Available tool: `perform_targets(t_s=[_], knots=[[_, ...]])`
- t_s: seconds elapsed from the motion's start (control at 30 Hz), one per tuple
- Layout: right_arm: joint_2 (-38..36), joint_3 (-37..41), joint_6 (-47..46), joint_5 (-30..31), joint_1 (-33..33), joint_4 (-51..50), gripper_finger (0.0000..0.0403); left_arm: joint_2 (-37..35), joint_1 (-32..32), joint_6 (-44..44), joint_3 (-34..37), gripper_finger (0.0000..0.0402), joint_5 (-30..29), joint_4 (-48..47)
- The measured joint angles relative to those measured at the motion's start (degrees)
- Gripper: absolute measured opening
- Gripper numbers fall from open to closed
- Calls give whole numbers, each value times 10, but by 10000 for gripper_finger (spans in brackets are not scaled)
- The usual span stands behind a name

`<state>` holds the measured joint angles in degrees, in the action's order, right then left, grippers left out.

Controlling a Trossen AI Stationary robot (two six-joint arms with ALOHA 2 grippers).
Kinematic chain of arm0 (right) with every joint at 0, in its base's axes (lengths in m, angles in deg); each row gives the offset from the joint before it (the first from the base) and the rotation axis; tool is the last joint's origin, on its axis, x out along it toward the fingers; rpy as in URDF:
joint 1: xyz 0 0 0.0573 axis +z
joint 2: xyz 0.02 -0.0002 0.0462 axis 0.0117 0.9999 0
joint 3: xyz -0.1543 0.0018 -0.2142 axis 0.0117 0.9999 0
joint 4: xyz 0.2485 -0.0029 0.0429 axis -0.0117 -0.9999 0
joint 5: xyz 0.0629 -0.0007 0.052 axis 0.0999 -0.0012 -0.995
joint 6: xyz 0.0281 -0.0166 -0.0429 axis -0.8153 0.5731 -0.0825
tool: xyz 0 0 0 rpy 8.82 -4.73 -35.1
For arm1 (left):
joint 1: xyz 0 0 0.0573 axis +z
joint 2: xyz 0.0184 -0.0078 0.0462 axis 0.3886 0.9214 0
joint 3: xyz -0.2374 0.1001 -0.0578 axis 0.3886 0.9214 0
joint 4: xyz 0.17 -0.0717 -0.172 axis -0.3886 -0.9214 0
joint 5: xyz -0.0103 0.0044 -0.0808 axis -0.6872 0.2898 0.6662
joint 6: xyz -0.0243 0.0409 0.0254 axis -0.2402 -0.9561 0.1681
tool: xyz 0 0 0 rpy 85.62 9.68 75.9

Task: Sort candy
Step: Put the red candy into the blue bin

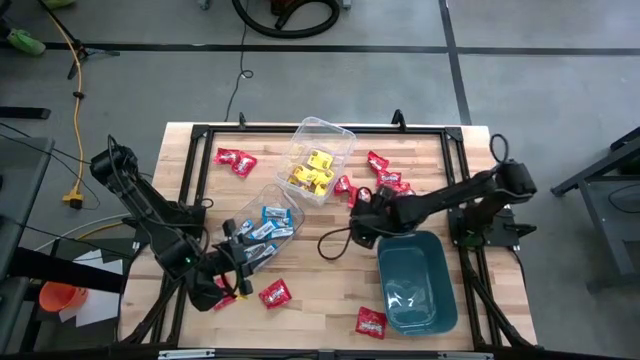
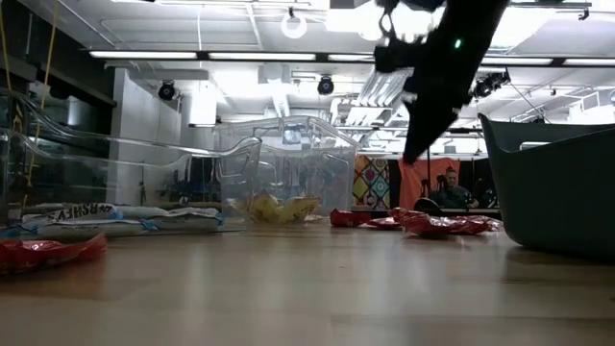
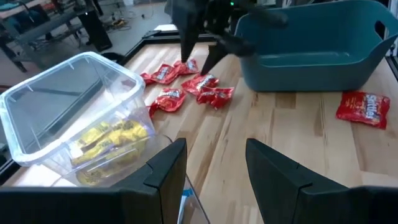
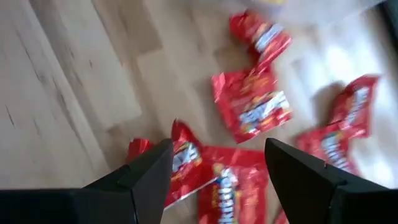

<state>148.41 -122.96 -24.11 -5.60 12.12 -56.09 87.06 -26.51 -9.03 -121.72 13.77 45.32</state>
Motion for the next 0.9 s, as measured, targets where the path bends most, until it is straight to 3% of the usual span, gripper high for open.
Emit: perform_targets(t_s=[0.23,0.77,0.9], knots=[[60,0,-6,-172,-59,8,250,2,7,-1,0,154,24,0],[125,-1,-29,-204,-78,52,249,22,7,-5,0,154,27,4],[124,-1,-24,-185,-76,51,222,22,7,-6,0,154,27,6]])
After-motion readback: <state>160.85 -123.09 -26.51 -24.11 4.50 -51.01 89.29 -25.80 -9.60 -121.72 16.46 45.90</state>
